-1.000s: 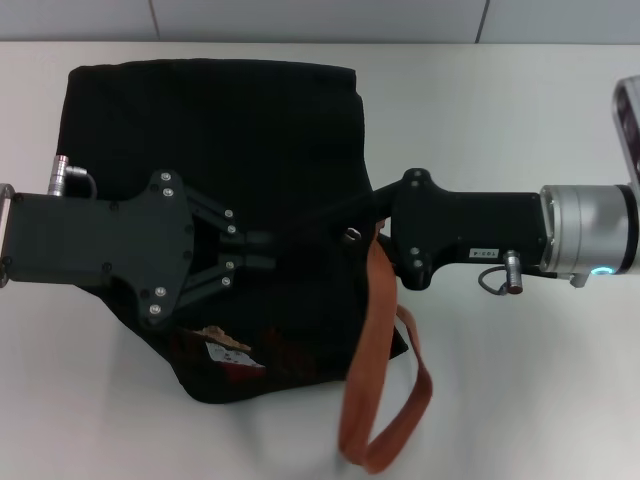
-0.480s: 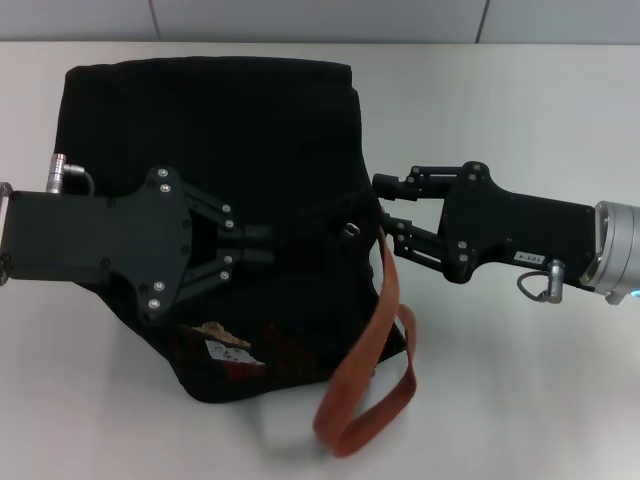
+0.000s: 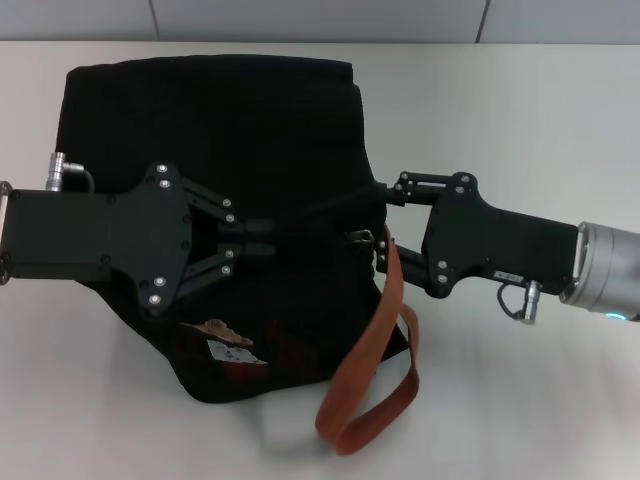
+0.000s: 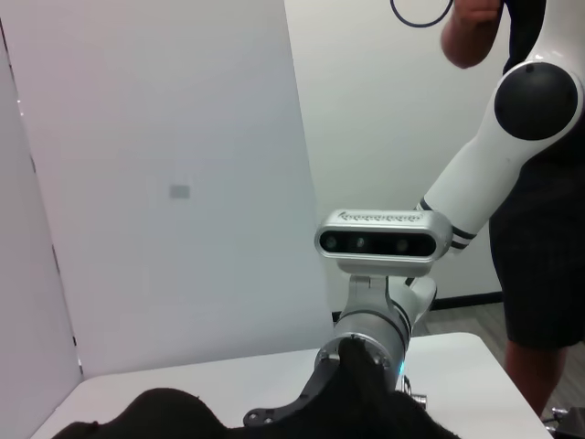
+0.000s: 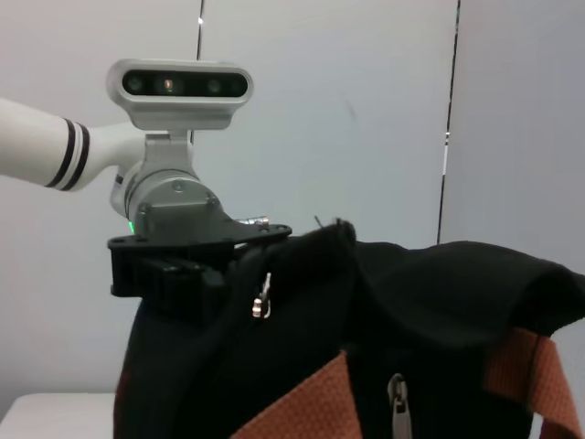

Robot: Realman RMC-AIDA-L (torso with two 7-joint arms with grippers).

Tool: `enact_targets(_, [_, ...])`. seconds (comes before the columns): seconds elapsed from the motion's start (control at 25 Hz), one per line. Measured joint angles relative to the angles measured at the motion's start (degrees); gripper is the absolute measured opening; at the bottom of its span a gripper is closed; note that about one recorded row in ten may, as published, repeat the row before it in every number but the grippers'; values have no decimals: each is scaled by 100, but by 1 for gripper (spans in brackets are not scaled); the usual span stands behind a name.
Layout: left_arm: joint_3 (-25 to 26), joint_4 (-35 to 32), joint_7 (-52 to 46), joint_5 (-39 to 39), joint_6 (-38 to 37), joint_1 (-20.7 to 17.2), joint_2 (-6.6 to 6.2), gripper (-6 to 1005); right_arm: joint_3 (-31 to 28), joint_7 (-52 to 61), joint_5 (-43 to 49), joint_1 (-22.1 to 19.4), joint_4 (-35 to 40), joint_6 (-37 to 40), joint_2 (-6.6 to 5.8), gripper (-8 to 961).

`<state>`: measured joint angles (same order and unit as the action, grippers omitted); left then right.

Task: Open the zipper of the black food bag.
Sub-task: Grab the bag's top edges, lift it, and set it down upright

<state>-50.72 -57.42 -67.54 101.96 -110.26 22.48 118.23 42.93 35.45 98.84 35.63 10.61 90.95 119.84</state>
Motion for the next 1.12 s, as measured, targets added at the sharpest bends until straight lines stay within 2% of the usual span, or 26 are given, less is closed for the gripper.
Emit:
enact_targets(0.6, [-9,19,1,-40,-23,30,7,92,-22,-722,-212,337,-635,-291,5,456])
enact_targets(0.8, [-3,164,44,-47,-25,99,-7,92,-26,-1256,-638,357,-936,-438,4,455])
enact_targets(1.12, [1,171,47,-48,-23,128,-10,91,-31,-1641,-822,359,-1113,-529,4,450])
